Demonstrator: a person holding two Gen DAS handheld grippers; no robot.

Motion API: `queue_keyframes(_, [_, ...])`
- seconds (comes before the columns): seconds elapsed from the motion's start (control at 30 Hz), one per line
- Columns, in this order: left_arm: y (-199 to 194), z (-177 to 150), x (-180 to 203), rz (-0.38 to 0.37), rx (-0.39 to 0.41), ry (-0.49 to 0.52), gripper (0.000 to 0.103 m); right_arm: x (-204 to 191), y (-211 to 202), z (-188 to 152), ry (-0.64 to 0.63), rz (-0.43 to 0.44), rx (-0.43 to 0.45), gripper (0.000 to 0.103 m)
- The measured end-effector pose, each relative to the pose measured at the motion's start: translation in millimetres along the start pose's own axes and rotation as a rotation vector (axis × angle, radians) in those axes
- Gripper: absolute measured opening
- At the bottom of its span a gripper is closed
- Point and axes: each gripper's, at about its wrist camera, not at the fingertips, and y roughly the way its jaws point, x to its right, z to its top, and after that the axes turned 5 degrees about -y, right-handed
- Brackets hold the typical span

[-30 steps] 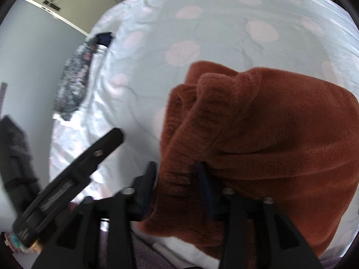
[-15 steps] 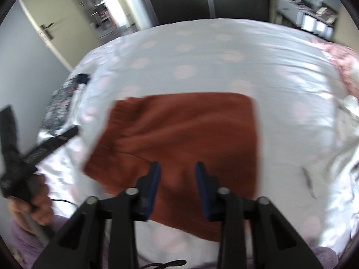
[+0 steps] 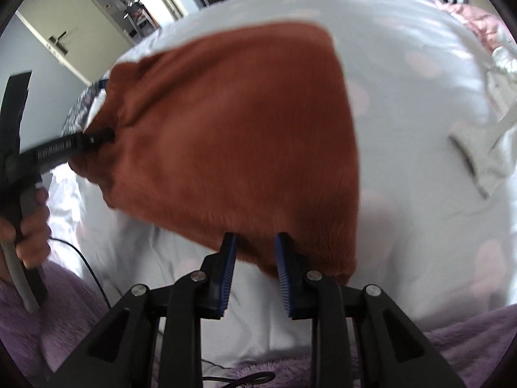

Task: Fold clothes
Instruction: 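Grasp the folded edge of the rust-red trousers with the left gripper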

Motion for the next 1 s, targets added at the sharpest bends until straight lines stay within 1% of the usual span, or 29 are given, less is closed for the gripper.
queue_keyframes(0.1, [10, -1, 7, 0.058, 0.005, 0.039, 0.059, 0, 19, -1, -0.012, -0.01, -0.045, 0.024])
queue_keyframes(0.17, [15, -3, 10, 0.082, 0.005, 0.059, 0.06, 0, 26, 3, -0.019, -0.018, -0.06, 0.023])
queue_keyframes(0.3, [6, -4, 10, 0.076, 0.03, 0.064, 0.06, 3, 20, 2, -0.007, 0.006, -0.047, 0.023])
queue_keyframes(0.4, [-8, -8, 12, 0.065, 0.071, 0.076, 0.06, 2, 9, -3, -0.008, 0.022, -0.031, 0.023])
queue_keyframes(0.5, [-24, -11, 19, 0.049, 0.128, 0.102, 0.061, -1, -8, -7, -0.031, 0.05, 0.011, 0.023])
queue_keyframes(0.63, [-39, -12, 27, 0.038, 0.195, 0.115, 0.061, -1, -27, -3, -0.054, 0.011, 0.067, 0.023])
queue_keyframes(0.73, [-43, -1, 31, 0.037, 0.236, 0.101, 0.06, 6, -45, -4, -0.035, -0.017, 0.102, 0.023])
queue_keyframes(0.8, [-47, 7, 31, 0.032, 0.266, 0.076, 0.06, 10, -54, 8, -0.028, -0.04, 0.137, 0.023])
queue_keyframes(0.9, [-51, 24, 33, -0.018, 0.294, 0.033, 0.06, 14, -63, 28, -0.024, -0.078, 0.188, 0.023])
queue_keyframes(0.97, [-50, 33, 38, -0.036, 0.31, 0.027, 0.06, 13, -64, 43, -0.03, -0.106, 0.218, 0.023])
queue_keyframes(1.0, [-48, 37, 41, -0.033, 0.315, 0.031, 0.06, 15, -66, 49, -0.032, -0.111, 0.235, 0.023])
